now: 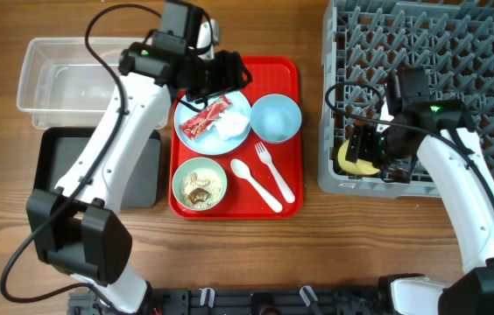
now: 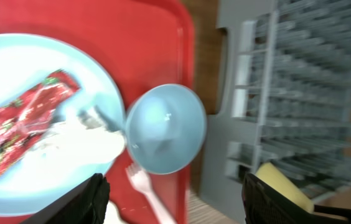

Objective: Sort waste into correct bins and load items into the dishwasher rack
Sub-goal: 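Lower the yellow cup into the dishwasher rack with the right gripper, then grasp the white tissue with the left gripper, drop it in the clear bin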

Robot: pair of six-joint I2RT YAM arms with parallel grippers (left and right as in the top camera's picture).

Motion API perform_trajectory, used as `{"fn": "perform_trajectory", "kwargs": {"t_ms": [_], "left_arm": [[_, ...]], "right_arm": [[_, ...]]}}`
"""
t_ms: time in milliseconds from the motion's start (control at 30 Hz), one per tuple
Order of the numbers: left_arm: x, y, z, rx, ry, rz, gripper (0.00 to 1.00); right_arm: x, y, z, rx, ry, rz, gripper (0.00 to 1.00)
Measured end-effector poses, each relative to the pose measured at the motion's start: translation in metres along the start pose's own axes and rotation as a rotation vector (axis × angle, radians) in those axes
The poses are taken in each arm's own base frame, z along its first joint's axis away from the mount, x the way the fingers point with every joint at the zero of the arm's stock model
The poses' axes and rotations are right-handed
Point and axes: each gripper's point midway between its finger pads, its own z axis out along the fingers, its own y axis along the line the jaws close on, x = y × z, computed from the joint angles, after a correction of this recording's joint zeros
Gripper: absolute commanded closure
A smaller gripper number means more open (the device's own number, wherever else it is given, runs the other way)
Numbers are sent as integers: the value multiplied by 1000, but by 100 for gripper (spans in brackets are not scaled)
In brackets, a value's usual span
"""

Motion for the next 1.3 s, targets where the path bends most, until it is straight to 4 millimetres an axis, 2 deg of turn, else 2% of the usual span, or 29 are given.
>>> {"fn": "perform_trajectory", "kwargs": {"t_ms": [167, 333, 433, 567, 633, 700, 833, 967, 1200, 1300], "left_arm": [[16, 13, 5, -147, 13, 29, 29], [24, 18, 7, -253, 2, 71, 30], [25, 18, 7, -284, -10, 88, 30], [24, 22, 6, -339, -35, 107, 33], [24, 24, 7, -359, -38, 113, 35], [25, 27, 10, -375, -35, 116, 36], [30, 36, 23, -409, -2, 111, 36], [38, 50, 46, -456, 52, 108, 36], [53, 75, 85, -520, 146, 97, 50], [59, 86, 98, -545, 179, 92, 53]], "right_arm": [[-3, -4, -3, 25, -12, 14, 3], [-17, 8, -20, -24, -65, 6, 1], [-28, 21, -40, -87, -123, -7, 0], [-41, 43, -77, -213, -245, -52, 0], [-42, 49, -87, -248, -275, -65, 0], [-42, 59, -105, -313, -325, -89, 0], [-40, 68, -117, -374, -355, -110, 0], [-38, 76, -121, -422, -350, -123, 0], [-33, 85, -124, -479, -327, -133, 0], [-32, 86, -125, -492, -319, -125, 0]]}}
